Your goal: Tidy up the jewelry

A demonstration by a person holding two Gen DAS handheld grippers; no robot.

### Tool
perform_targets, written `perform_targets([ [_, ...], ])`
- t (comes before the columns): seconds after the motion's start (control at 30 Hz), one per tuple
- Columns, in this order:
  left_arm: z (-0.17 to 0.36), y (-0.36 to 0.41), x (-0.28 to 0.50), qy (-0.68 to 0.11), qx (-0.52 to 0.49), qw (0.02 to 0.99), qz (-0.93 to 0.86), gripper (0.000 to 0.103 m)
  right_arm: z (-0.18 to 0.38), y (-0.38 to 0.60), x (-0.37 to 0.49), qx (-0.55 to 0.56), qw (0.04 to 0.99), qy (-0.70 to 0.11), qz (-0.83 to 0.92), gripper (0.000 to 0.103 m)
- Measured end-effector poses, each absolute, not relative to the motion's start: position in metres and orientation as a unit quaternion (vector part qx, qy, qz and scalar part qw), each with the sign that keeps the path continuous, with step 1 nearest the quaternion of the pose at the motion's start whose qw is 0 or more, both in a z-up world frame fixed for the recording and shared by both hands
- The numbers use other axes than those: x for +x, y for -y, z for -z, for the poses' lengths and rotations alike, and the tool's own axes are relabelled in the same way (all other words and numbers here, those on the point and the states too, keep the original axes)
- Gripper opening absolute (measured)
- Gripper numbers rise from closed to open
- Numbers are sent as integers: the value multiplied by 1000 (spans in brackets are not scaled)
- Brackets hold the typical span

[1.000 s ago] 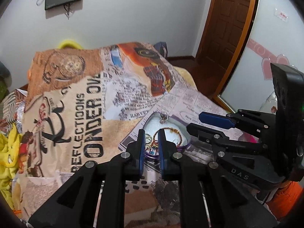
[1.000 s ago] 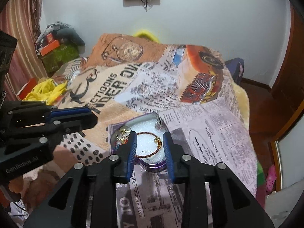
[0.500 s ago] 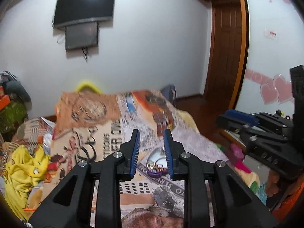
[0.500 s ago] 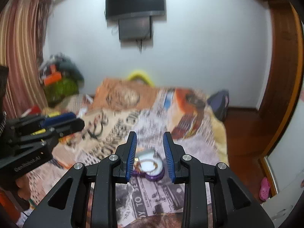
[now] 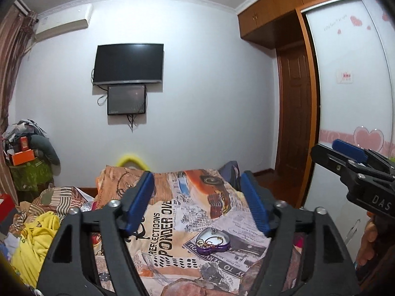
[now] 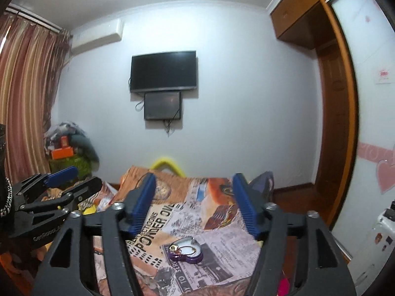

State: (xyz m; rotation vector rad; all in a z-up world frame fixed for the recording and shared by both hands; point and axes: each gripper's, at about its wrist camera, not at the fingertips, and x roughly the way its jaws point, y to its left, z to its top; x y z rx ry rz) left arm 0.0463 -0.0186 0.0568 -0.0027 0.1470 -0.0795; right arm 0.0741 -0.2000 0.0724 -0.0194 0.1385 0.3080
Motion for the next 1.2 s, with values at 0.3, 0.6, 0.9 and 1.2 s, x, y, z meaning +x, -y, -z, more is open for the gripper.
perform_targets([
  [0.3, -58, 19, 27, -56, -6, 998, 29, 95, -66, 197, 68, -15, 990, -54, -131, 92],
  [0.6, -56, 20, 21, -55, -8, 998, 26, 95, -65, 196, 59, -21, 990, -51, -128, 96],
  [0.9, -54, 19, 19, -60, -12, 998, 26, 95, -61, 201, 55, -20, 990, -53, -128, 96],
  [1.2, -55, 18, 21, -62, -13, 998, 26, 96, -61, 203, 52, -19, 990, -55, -129, 96],
])
